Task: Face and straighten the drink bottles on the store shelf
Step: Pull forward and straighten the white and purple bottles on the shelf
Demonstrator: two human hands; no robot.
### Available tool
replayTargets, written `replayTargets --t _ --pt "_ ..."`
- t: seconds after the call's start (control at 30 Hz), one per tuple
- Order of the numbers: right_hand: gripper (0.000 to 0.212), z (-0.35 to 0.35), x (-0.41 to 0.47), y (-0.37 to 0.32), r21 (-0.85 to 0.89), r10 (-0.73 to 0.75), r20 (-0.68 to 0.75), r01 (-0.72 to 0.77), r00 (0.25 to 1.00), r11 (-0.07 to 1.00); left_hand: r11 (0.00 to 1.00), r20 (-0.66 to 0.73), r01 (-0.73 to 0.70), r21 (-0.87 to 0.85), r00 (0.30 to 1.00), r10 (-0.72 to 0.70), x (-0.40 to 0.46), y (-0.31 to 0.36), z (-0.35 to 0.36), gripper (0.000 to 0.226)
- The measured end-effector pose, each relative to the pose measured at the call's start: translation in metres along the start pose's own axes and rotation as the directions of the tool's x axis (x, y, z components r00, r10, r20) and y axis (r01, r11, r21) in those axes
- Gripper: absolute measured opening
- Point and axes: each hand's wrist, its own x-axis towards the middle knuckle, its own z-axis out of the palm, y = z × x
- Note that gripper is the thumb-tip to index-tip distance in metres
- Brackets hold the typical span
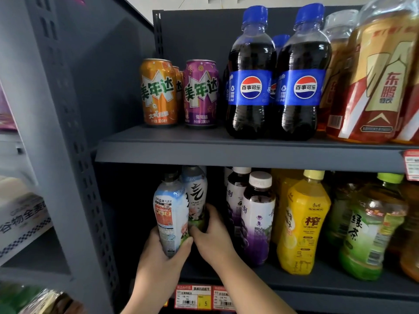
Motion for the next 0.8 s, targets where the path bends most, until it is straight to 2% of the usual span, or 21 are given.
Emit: replayTargets --t 0.27,0.67,0.8 --pt "0.052 -0.0029 -0.0026 -0.0065 0.011 0.04 0.039 -0.04 0.998 0.999 1.0 0.003 0.004 -0.015 1.0 -0.004 -0.0002 0.0001 0.0011 0.052" --pt "0.064 -0.0014 -0.0018 -0.0032 -0.073 0.006 0.01 -0.005 1.0 0.997 1.0 0.001 0.009 -0.019 1.0 -0.009 0.0001 -0.0013 0.0013 0.048" --pt "0.064 -0.0021 -0.0046 -0.0063 -0.093 0.015 0.007 -0.014 1.0 0.996 0.998 -0.041 0.039 -0.042 0.998 -0.04 -0.0011 -0.0003 0.0006 0.062"
